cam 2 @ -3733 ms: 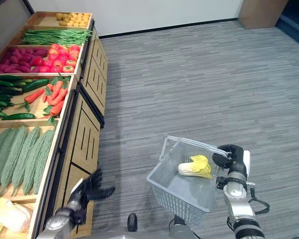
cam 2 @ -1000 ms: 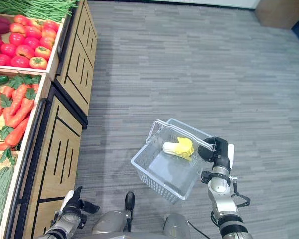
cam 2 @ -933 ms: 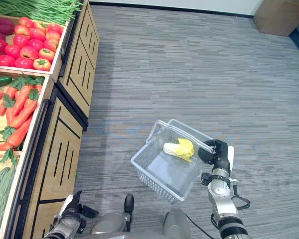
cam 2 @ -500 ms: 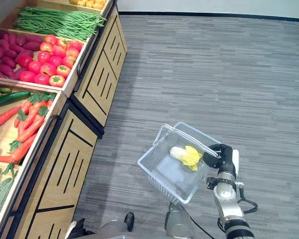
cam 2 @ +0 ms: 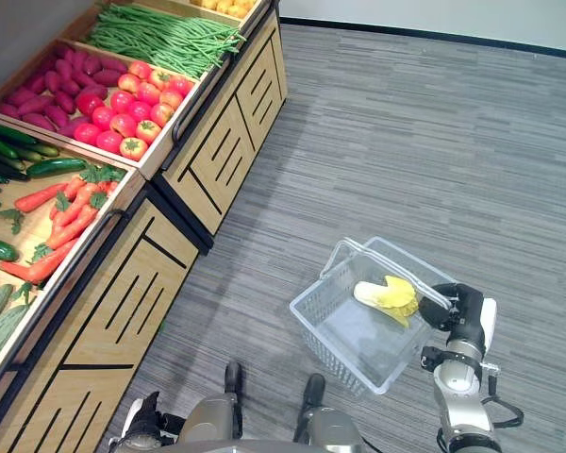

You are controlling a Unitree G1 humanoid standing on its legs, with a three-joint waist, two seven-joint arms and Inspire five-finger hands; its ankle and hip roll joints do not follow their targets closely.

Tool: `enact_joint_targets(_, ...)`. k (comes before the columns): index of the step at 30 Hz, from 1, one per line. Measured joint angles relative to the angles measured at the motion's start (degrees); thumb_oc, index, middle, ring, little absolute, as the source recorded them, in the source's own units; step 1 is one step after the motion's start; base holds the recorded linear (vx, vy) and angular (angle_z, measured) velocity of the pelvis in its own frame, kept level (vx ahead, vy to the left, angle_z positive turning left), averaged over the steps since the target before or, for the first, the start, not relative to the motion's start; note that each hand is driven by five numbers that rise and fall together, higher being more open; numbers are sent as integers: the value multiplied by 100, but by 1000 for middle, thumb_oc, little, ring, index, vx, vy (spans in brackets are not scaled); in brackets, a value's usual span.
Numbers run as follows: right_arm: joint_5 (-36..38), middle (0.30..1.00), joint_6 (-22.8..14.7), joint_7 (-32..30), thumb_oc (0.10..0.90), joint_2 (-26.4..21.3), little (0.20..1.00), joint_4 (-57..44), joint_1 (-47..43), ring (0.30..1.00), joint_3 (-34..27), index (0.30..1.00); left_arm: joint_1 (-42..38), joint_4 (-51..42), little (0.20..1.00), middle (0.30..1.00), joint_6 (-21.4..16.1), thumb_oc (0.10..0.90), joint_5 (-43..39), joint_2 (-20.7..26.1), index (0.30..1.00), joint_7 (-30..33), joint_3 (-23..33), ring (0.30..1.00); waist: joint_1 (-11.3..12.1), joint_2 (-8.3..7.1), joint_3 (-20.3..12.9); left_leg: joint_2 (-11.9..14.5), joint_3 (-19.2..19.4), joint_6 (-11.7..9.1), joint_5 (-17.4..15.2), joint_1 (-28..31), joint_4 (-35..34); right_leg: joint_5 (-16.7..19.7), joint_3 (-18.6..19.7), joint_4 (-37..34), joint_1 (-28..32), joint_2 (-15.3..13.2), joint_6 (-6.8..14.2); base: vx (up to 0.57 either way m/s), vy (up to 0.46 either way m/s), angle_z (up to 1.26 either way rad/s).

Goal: Get the vegetables into the basket

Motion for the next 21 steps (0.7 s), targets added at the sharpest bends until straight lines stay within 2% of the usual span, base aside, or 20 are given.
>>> enact_joint_targets(2,-1,300,0,-7,400,108,300,30,17,300,20,300,-14,47,1000,1000,40,900,7,10,1000,-4,1,1000,15,-9,9,190,223,-36,234,-111,10,-39,96,-2,85,101,-26,222,147,-28)
enact_joint_targets(4,-1,300,0,9,400,106,300,35,92,300,27,300,34,48,1000,1000,64,900,15,10,1000,-8,-3,1000,43,-7,5,182,212,33,303,-69,94,-53,204,-7,230,97,-41,220,226,-47)
enact_joint_targets(6,-8,300,2,-9,400,107,300,18,250,300,13,300,16,74,1000,1000,63,900,18,-8,1000,-13,-1,1000,22,-19,-21,8,244,129,355,166,146,-120,340,4,409,-26,123,256,332,-33)
enact_joint_targets(7,-11,300,2,-15,400,85,300,29,333,300,-8,300,30,82,1000,1000,66,900,22,-38,1000,-13,-11,1000,-16,49,-74,-60,251,224,359,248,165,-166,376,105,438,-87,197,154,242,-8)
enact_joint_targets(8,-9,300,12,-25,400,135,300,56,389,300,-15,300,8,87,1000,1000,80,900,24,14,1000,-23,-19,1000,-35,-3,-105,-217,303,442,432,319,149,-223,411,187,459,-246,310,119,234,-7)
enact_joint_targets(10,-12,300,42,-39,400,249,300,48,421,300,0,300,-48,44,1000,1000,89,900,27,156,1000,-25,-64,1000,-37,-227,-135,-606,478,764,343,418,93,-308,587,482,317,-684,479,111,267,-5)
enact_joint_targets(12,-46,300,42,-39,400,251,300,32,387,300,3,300,-171,17,1000,1000,75,900,104,205,1000,-23,-124,1000,-37,-250,-148,-862,499,957,205,424,133,-303,780,765,203,-959,498,105,284,5)
enact_joint_targets(14,-77,300,51,-15,400,252,300,79,152,300,64,300,-274,-82,1000,1000,34,900,125,272,1000,-17,-125,1000,53,-243,-159,-1004,588,1127,83,457,150,-346,885,1428,-147,-1196,568,49,189,-10)
enact_joint_targets(16,-104,300,51,-14,400,251,300,78,-14,300,110,300,-302,-203,1000,1000,8,900,124,337,1000,-11,-129,1000,111,-246,-158,-1075,619,1213,12,511,160,-395,993,1976,-391,-1348,620,61,154,-5)
enact_joint_targets(17,-112,300,48,-18,400,250,300,60,-142,300,175,300,-351,-212,1000,1000,9,900,124,409,1000,1,-174,1000,122,-273,-164,-1180,562,1293,-125,541,228,-370,1168,2540,-600,-1437,862,86,166,15)
enact_joint_targets(19,-108,300,49,-1,400,268,300,63,-278,300,264,300,-352,-195,1000,1000,18,900,121,472,1000,5,-256,1000,120,-283,-165,-1245,521,1365,-148,671,190,-389,1489,3365,-971,-1579,1002,111,102,20)
enact_joint_targets(21,-108,300,28,28,400,297,300,39,-296,300,383,300,-348,-188,1000,1000,22,900,119,522,1000,23,-280,1000,198,-293,-181,-1273,457,1399,-254,763,189,-494,1578,3379,-1119,-1632,1032,198,21,13)
